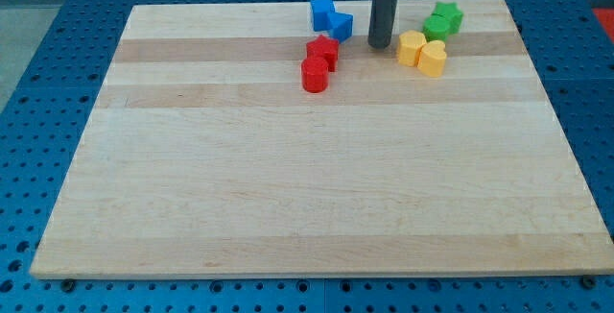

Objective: Move your arm towards the yellow heart

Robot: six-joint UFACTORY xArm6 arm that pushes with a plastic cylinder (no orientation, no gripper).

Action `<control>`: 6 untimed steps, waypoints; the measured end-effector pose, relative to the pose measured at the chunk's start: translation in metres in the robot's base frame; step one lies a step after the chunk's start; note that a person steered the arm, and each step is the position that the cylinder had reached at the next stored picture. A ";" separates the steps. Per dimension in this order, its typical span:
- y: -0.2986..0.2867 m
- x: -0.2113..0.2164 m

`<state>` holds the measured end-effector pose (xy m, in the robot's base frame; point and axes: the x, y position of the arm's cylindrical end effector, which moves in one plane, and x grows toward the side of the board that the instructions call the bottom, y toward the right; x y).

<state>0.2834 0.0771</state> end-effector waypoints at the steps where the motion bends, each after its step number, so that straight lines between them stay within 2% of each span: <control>1: -0.043 0.007; 2: -0.070 0.054; 3: -0.090 0.084; 4: -0.036 0.130; 5: 0.094 0.159; 6: 0.138 0.131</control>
